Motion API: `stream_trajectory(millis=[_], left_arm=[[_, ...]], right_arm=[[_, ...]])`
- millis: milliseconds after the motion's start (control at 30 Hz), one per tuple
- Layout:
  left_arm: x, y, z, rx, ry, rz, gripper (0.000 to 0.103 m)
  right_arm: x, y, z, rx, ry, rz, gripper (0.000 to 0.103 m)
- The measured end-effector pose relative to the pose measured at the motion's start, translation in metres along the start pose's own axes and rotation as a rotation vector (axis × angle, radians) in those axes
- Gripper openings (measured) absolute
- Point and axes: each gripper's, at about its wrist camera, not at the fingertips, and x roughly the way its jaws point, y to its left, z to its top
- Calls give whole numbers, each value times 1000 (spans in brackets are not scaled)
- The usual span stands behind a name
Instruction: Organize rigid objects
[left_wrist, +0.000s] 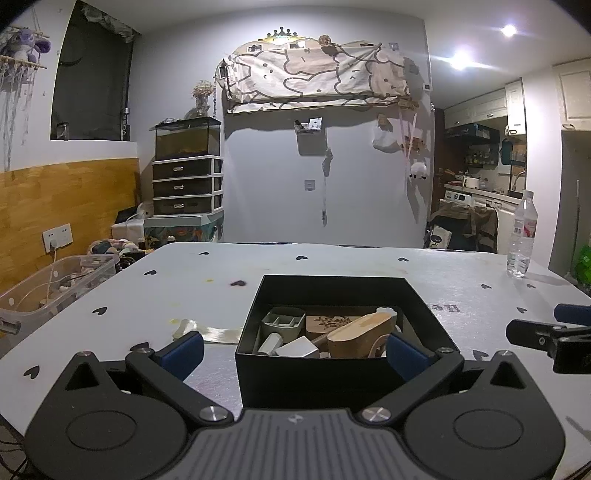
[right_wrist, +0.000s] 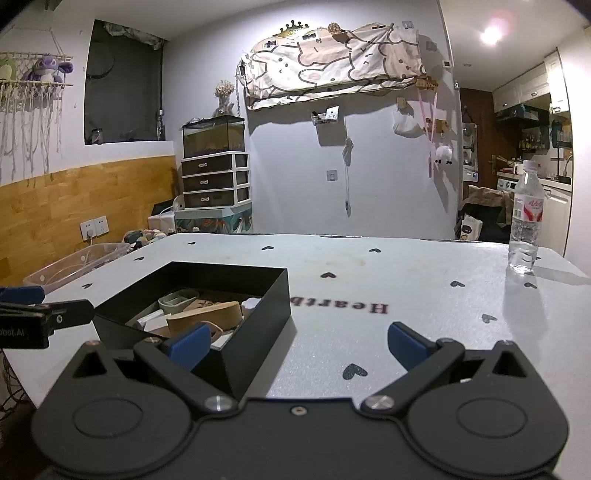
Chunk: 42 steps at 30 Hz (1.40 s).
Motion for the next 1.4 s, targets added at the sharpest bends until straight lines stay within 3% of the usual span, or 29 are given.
stream_trajectory(millis=[1400], left_arm=[[1, 6, -1, -3, 5, 6, 103]], right_arm=[[0, -1, 0, 1, -4, -2, 103]])
